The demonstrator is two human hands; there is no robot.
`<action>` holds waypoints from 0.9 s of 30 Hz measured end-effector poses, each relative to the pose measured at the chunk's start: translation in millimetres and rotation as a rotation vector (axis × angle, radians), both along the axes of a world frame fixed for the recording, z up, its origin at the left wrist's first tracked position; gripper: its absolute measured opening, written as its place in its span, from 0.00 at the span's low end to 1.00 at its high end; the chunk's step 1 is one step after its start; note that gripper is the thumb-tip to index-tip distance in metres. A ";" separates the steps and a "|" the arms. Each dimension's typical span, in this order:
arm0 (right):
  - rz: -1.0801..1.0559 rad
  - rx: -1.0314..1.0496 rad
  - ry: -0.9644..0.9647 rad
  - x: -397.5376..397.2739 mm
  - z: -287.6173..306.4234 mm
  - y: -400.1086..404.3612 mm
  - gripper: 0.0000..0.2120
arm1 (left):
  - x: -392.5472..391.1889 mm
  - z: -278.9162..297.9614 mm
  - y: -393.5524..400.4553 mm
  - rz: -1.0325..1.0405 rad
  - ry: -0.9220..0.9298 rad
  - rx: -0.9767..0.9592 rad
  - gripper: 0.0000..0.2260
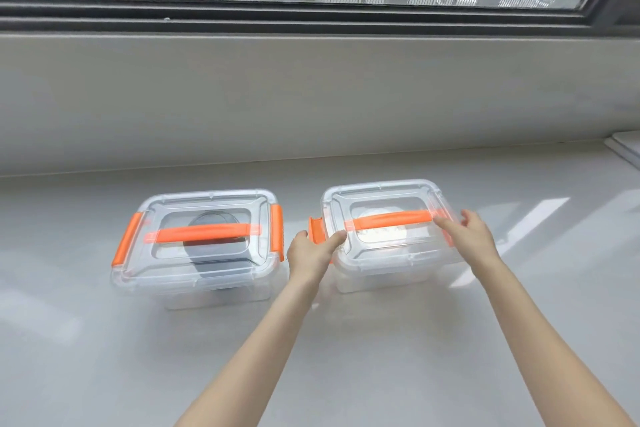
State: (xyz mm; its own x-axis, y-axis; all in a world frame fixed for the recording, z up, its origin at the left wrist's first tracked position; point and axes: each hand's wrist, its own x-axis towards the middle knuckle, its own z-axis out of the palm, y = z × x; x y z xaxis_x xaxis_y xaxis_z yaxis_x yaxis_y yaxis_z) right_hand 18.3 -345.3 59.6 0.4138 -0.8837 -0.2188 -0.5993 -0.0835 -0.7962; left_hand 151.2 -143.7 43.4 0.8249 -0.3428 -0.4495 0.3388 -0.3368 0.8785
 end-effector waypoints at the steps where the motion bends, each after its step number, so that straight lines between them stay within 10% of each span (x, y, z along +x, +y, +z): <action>1: -0.043 0.113 -0.066 -0.5 -4.8 -3.1 0.31 | 0.5 -0.2 0.1 0.008 -0.065 -0.016 0.22; 6: -0.144 0.204 -0.257 -1.9 -14.0 -1.5 0.20 | -4.9 10.4 -3.4 -0.079 -0.490 0.107 0.10; 15: -0.131 0.164 -0.303 0.0 -18.5 0.7 0.39 | -9.9 7.7 -16.3 -0.370 -0.954 0.670 0.24; 27: -0.221 -0.185 -0.263 6.2 -21.6 6.4 0.15 | -6.0 9.1 -12.9 -0.411 -0.956 0.667 0.23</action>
